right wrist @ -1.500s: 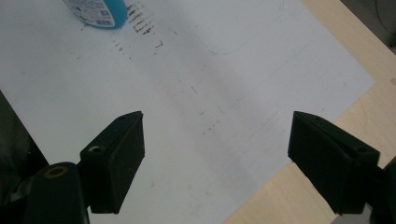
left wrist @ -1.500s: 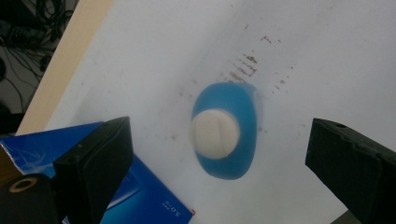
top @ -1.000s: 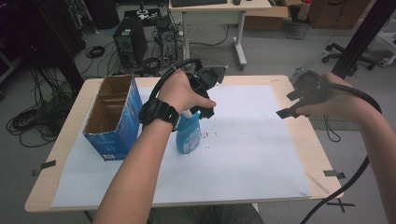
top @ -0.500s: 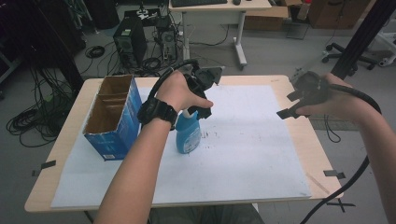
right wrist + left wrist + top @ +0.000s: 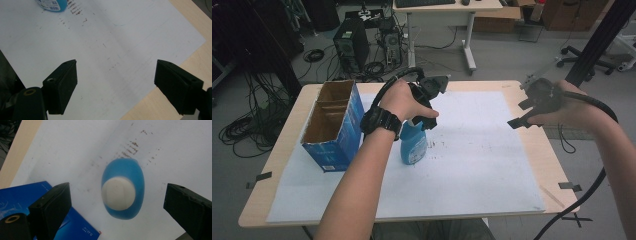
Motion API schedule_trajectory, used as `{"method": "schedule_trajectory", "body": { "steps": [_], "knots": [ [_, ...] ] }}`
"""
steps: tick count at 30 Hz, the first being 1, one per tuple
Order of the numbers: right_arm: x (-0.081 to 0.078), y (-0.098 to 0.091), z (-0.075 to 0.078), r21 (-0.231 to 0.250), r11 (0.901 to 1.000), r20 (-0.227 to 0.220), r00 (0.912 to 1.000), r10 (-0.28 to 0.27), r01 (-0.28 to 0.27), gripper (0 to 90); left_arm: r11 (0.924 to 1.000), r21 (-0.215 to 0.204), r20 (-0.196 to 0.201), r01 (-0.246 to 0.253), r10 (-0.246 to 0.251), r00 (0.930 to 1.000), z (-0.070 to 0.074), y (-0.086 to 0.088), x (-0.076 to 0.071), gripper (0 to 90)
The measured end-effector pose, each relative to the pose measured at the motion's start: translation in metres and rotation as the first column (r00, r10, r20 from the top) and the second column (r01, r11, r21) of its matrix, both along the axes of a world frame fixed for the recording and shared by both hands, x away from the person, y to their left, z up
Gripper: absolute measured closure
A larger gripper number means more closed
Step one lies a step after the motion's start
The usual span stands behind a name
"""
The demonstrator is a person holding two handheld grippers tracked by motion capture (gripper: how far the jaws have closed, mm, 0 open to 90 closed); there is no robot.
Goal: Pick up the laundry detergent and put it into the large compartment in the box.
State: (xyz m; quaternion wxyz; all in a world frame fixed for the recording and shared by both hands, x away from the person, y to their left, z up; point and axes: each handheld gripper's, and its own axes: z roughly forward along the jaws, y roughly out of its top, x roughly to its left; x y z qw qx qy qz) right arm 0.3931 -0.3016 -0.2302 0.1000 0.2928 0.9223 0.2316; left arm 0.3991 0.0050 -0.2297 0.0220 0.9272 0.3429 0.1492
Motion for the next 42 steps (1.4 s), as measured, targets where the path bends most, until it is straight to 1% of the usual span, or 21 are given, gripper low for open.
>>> {"method": "schedule_trajectory", "body": {
  "steps": [8, 12, 31, 34, 38, 42],
  "knots": [
    [0.000, -0.001, -0.002, 0.000, 1.0000, -0.003, 1.0000, -0.002, 0.002, 18.8, 0.9999, -0.005, -0.011, -0.009, 0.009, 0.9999, -0.003, 0.001, 0.002, 8.0],
    [0.000, -0.002, -0.002, -0.002, 1.0000, -0.005, 1.0000, 0.000, 0.000, 18.8, 1.0000, -0.001, -0.017, -0.003, 0.003, 0.9998, -0.006, 0.001, 0.002, 8.0],
    [0.000, -0.001, -0.006, -0.014, 0.9999, -0.009, 1.0000, 0.000, 0.000, 18.7, 0.9999, 0.007, -0.041, -0.014, 0.014, 0.9991, -0.017, 0.003, 0.005, 7.9],
    [0.000, -0.001, -0.007, -0.015, 0.9999, -0.010, 1.0000, 0.001, -0.001, 18.7, 0.9998, -0.002, -0.043, -0.021, 0.021, 0.9988, -0.019, 0.004, 0.005, 8.0],
    [0.000, -0.001, -0.007, -0.016, 0.9999, -0.011, 0.9999, 0.001, -0.001, 18.7, 0.9998, 0.004, -0.048, -0.021, 0.021, 0.9986, -0.021, 0.005, 0.006, 8.0],
    [0.000, -0.001, -0.008, -0.016, 0.9999, -0.012, 0.9999, 0.002, -0.002, 18.6, 0.9996, -0.003, -0.052, -0.027, 0.027, 0.9983, -0.022, 0.005, 0.006, 8.0]
  ]
}}
